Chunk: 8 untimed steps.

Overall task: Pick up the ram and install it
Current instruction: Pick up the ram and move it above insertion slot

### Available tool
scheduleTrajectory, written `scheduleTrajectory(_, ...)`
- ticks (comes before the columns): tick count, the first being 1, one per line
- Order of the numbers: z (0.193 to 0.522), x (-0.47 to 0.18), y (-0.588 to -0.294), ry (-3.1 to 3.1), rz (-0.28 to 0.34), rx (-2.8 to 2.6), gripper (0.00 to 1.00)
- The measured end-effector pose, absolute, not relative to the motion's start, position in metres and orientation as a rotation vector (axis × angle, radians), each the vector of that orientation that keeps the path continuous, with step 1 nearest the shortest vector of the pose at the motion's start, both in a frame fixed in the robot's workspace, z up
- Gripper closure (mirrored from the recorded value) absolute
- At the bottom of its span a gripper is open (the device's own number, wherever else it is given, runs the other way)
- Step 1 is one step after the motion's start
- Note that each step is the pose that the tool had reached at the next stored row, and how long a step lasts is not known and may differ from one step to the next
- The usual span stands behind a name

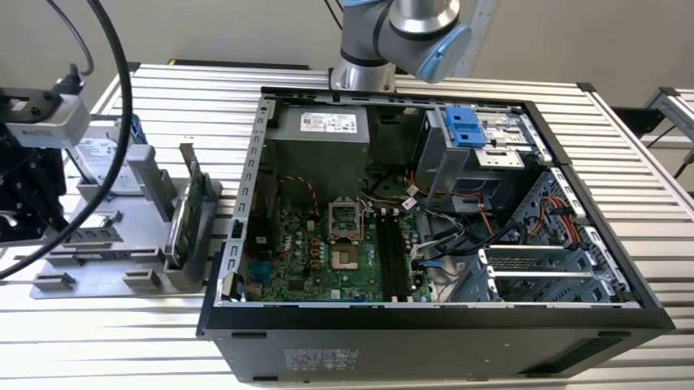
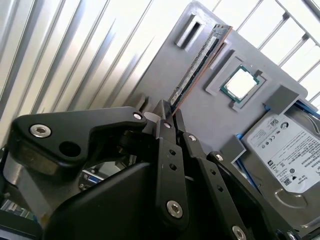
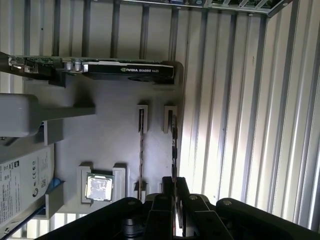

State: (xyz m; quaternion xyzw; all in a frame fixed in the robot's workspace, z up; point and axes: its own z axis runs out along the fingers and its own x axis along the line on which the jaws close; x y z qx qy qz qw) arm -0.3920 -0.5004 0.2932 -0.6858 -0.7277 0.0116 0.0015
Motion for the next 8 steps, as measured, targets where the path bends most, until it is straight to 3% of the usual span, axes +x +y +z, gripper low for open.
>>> scheduleTrajectory(8, 0.2975, -0.3921, -0.5004, -2.284, 0.036, -2.152, 1.0)
